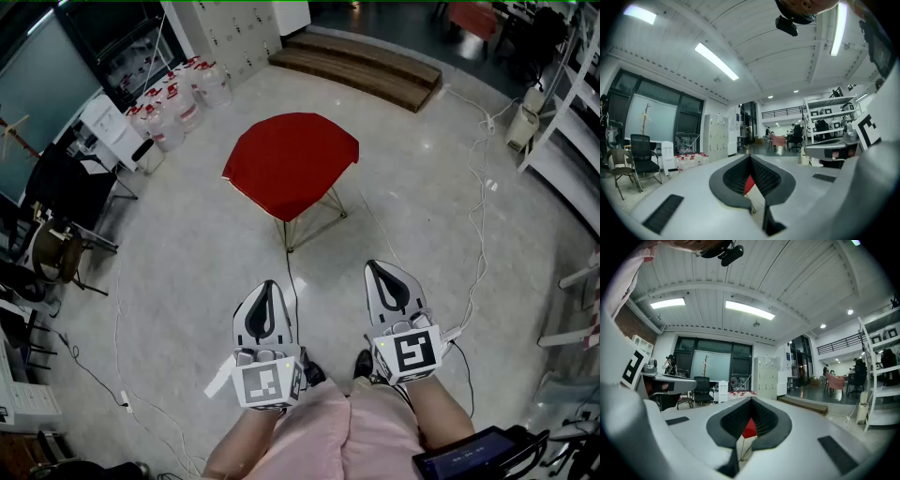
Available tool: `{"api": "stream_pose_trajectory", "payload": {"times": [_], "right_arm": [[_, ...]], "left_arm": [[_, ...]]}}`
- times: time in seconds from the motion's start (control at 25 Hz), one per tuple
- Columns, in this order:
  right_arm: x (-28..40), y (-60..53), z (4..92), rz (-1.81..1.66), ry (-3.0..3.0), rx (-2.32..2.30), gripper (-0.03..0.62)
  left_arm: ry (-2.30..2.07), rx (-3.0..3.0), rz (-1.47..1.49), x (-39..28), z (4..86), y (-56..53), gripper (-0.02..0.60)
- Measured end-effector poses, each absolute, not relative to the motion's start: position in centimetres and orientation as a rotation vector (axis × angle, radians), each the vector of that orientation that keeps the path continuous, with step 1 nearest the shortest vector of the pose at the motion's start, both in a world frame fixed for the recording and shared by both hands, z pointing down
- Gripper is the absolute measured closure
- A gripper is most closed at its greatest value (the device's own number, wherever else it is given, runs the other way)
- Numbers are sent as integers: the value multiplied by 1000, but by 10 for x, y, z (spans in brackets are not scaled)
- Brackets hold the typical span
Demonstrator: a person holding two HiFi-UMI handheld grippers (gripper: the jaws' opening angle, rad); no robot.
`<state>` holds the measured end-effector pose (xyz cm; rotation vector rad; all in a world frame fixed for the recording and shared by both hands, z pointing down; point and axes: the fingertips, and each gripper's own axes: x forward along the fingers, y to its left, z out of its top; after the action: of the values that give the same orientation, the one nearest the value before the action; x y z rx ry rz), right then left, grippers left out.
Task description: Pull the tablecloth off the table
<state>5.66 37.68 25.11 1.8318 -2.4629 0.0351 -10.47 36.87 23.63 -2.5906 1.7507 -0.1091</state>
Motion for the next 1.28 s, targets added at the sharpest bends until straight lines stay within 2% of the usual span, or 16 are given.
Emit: {"api": "stream_pose_trajectory", "payload": {"times": [0.32,0.84,1.28], "right_arm": [[56,380,255,41,-2468,1811,577],[105,382,260,74,-2575,1708,577],[90,350,270,90,-2564,1679,577]], "left_arm": [[1770,-2587,-114,-106,239,370,558],[1906,-2501,-142,-74,246,378,558],[1946,-2484,-159,-90,253,352,558]]}}
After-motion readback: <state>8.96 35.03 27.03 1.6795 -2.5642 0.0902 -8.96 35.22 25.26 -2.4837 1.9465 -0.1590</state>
